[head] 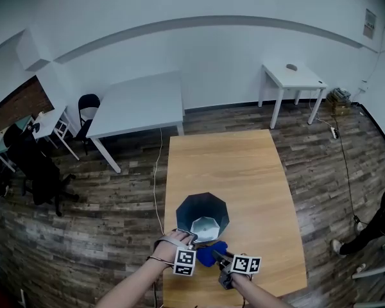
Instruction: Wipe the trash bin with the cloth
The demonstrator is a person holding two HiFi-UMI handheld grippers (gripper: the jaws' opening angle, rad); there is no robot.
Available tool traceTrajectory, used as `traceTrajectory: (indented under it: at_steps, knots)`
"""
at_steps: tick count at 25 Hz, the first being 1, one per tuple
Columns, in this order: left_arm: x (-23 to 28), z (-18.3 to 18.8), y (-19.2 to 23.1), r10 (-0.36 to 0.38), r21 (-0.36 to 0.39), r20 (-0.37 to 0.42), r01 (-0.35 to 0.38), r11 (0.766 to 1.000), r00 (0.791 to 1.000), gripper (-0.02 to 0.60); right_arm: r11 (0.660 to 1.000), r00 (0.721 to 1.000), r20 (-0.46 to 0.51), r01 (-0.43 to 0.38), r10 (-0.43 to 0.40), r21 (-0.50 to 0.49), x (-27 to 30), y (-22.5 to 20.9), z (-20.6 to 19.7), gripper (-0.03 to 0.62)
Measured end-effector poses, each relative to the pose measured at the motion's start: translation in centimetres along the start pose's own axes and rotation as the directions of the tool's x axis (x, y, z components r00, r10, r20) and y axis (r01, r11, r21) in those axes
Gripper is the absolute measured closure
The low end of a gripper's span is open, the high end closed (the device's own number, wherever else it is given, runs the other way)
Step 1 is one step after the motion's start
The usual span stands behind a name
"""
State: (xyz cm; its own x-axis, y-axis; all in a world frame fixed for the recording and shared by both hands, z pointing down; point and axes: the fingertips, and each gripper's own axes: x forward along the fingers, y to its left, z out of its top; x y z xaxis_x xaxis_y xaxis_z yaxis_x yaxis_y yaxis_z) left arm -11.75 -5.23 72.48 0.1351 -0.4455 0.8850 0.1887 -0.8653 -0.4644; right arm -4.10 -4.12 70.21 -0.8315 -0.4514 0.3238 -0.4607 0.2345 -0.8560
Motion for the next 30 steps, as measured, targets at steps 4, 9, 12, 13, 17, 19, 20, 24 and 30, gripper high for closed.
traceTrajectory:
  at_steps: [4,9,12,13,17,19,20,24,30]
  knots:
    - [0.0,0.5,-0.1,0.011,0.033,-0.021,-0.01,0.999,1.0,0.467,1.0,0.999,0.032,-0.006,0.006,0.005,0.0,1.9,0.6,0.514]
    - [-0.4,2.5,-0.6,-0.008,0.072,0.009,0.007,0.997,1.0,0.508,1.0,0.998,0.067,-0.009,0.008,0.007,0.7,2.9,1.3,0.514]
    - [-0.3,3.0,-0.6,-0.018,0.065,0.025,0.016,0.998,1.0,0.511,1.0,0.998,0.069,0.008,-0.007,-0.008,1.1,2.0,1.6,0.514]
    - [-0.3,3.1,-0.6,-0.022,0.065,0.03,0.02,0.998,0.999,0.511,1.0,0.998,0.065,0.013,-0.012,-0.013,1.1,1.6,1.6,0.514]
    - [-0.4,3.1,-0.7,-0.038,0.077,0.043,0.034,0.996,0.998,0.514,0.999,0.998,0.043,0.035,-0.034,-0.021,1.8,-0.2,1.1,0.514]
    - [-0.4,3.1,-0.6,-0.041,0.074,0.046,0.037,0.997,0.998,0.515,0.999,0.998,0.03,0.05,-0.049,-0.021,2.2,-1.5,0.9,0.514]
    - [-0.3,3.2,-0.6,-0.042,0.07,0.048,0.038,0.997,0.998,0.515,0.998,0.998,0.021,0.058,-0.058,-0.02,2.5,-2.2,0.7,0.514]
    - [-0.2,3.3,-0.5,-0.043,0.049,0.059,0.041,0.998,0.997,0.517,0.996,0.996,-0.016,0.092,-0.092,0.0,3.5,-5.3,-0.2,0.514]
    - [0.0,3.7,-0.5,-0.052,0.018,0.085,0.051,0.999,0.995,0.518,0.988,0.985,-0.088,0.153,-0.152,0.011,5.8,-10.4,-1.9,0.514]
